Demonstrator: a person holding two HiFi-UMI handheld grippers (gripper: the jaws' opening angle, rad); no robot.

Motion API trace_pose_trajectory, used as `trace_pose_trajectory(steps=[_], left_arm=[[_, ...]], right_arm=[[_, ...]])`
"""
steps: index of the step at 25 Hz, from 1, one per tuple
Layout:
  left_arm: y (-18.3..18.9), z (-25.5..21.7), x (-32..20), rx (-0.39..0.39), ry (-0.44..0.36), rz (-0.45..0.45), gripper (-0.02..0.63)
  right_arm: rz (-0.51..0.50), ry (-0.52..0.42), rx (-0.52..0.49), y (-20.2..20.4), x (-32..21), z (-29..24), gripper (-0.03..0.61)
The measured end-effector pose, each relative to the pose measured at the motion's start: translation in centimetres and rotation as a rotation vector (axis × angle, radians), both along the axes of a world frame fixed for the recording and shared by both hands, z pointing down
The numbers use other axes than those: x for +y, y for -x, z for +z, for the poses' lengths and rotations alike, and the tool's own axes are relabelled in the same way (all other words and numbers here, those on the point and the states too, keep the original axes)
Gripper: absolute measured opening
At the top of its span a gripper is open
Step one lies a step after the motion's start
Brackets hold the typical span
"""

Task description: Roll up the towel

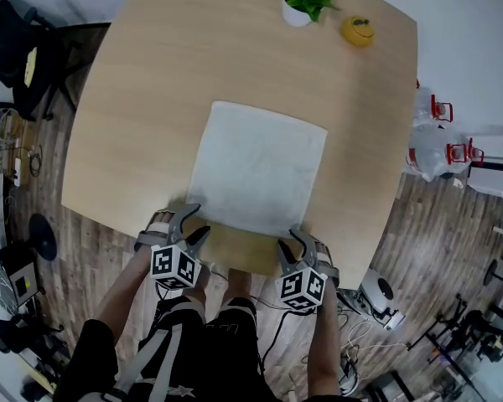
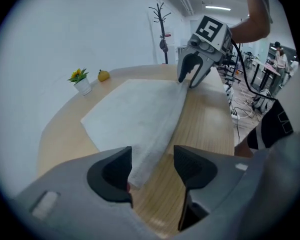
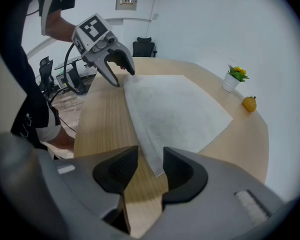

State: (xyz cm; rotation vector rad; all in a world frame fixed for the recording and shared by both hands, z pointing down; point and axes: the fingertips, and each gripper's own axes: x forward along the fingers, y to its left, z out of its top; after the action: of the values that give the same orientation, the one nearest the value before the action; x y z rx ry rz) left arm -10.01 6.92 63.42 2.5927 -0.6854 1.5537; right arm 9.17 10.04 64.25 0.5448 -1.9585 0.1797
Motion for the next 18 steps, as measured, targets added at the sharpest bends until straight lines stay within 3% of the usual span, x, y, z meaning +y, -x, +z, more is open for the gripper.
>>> trace_pose_trajectory(steps=[4,10,15,18], left_arm=[[0.2,0.6,0.1,-0.081,0.018,0.098,0.239],[0.0,0.8,0.1,-0.110,0.081,0.149,0.230],[-0.4,1.2,0.6,-0.136,0.156,0.206,0.193],[-0.4,1.3,0.7,-0.137,0.197,0.218,0.182]], right_arm=[[-0.094,0.050,0.056,-0.2,0.4,0.6,0.158],[-0.180,0.118,0.091,0.0,0.5,0.9,0.155],[-0.194,0.201,0.099,0.0,0.5,1.1,0.150],[-0.187,0.185,0.129,-0.2,-0.4,1.2,0.080]])
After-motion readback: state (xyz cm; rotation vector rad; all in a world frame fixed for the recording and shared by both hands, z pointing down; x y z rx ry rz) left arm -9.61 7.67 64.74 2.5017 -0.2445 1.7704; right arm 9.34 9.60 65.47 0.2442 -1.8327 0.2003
